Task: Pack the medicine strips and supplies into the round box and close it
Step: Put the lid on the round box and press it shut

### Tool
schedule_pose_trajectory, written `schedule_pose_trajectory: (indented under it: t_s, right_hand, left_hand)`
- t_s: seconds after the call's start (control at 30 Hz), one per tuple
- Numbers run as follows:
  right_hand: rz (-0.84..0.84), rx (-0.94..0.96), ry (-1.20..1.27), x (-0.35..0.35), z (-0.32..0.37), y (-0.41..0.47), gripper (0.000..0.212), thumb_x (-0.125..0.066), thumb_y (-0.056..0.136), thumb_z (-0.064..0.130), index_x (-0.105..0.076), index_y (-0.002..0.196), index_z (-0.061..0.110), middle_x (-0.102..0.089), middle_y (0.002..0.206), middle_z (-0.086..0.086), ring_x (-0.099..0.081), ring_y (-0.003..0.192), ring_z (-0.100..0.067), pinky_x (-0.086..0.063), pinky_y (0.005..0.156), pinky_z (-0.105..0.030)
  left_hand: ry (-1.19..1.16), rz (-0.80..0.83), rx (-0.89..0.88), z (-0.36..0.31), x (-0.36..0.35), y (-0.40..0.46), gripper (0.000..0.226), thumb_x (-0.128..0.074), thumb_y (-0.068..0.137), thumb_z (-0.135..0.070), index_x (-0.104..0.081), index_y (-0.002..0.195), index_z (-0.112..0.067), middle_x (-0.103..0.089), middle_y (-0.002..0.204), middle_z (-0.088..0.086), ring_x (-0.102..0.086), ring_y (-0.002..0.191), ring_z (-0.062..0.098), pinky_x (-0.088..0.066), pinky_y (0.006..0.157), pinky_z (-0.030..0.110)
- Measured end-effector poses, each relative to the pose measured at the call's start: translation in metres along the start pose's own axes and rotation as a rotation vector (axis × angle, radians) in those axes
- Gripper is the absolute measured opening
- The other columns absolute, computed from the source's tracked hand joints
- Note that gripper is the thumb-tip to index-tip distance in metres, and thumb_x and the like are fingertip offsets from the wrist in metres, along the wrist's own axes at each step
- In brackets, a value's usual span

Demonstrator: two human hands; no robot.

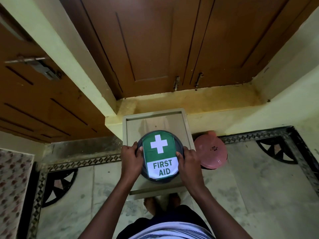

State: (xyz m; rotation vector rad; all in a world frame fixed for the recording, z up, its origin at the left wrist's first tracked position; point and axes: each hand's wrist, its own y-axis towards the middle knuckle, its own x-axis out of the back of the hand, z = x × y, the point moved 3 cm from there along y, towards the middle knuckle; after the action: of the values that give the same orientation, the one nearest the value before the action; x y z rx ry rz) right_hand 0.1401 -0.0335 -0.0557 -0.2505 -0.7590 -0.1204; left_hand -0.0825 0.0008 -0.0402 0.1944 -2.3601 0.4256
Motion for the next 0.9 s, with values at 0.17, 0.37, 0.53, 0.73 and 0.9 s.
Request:
schedule_pose_trajectory:
  t_s: [0.17, 0.37, 0.53, 0.73, 0.9]
  right_hand:
    - [0.013, -0.01, -0.115, -0.006, 0.003, 0.004, 0.037, -0.046, 0.106, 0.031, -0.06, 0.125, 0.003, -0.054, 0.114, -0.014, -0.057, 0.101, -0.032, -0.05, 0.076, -0.037]
    - [-0.002, -0.009, -0.153, -0.012, -0.001, 0.002, 0.032, -0.05, 0.105, 0.028, -0.061, 0.122, 0.002, -0.053, 0.117, -0.015, -0.058, 0.1, -0.032, -0.053, 0.073, -0.039]
    - [-0.058, 0.027, -0.275, -0.015, -0.007, 0.001, 0.025, -0.062, 0.099, 0.019, -0.067, 0.116, 0.001, -0.059, 0.109, -0.02, -0.06, 0.095, -0.038, -0.055, 0.067, -0.041]
    - [-0.008, 0.018, -0.19, -0.02, -0.011, 0.007, 0.023, -0.056, 0.102, 0.017, -0.067, 0.114, -0.001, -0.057, 0.107, -0.019, -0.056, 0.099, -0.035, -0.053, 0.078, -0.041]
    - [0.004, -0.043, -0.135, -0.013, -0.009, 0.027, 0.033, -0.054, 0.104, 0.025, -0.07, 0.097, -0.002, -0.061, 0.096, -0.019, -0.059, 0.092, -0.037, -0.047, 0.076, -0.041]
  left_hand:
    - [0.049, -0.029, 0.029, 0.005, -0.008, 0.002, 0.03, -0.047, 0.107, -0.026, -0.069, 0.114, -0.007, -0.046, 0.108, 0.01, -0.055, 0.102, 0.029, -0.04, 0.084, 0.031]
    - [0.083, -0.043, 0.02, 0.012, -0.013, 0.002, 0.029, -0.048, 0.107, -0.023, -0.069, 0.114, -0.004, -0.045, 0.105, 0.009, -0.051, 0.104, 0.031, -0.039, 0.085, 0.032]
    - [0.101, -0.052, 0.01, 0.014, -0.013, 0.0, 0.029, -0.049, 0.106, -0.022, -0.07, 0.116, -0.003, -0.043, 0.104, 0.008, -0.048, 0.106, 0.031, -0.035, 0.084, 0.03]
    - [0.046, -0.057, 0.023, 0.018, -0.016, 0.0, 0.031, -0.048, 0.107, -0.025, -0.07, 0.119, -0.007, -0.043, 0.106, 0.008, -0.05, 0.102, 0.028, -0.035, 0.087, 0.027]
    - [0.028, -0.103, -0.01, 0.021, -0.023, -0.002, 0.033, -0.044, 0.107, -0.029, -0.068, 0.122, -0.013, -0.045, 0.109, 0.007, -0.049, 0.105, 0.026, -0.04, 0.088, 0.03]
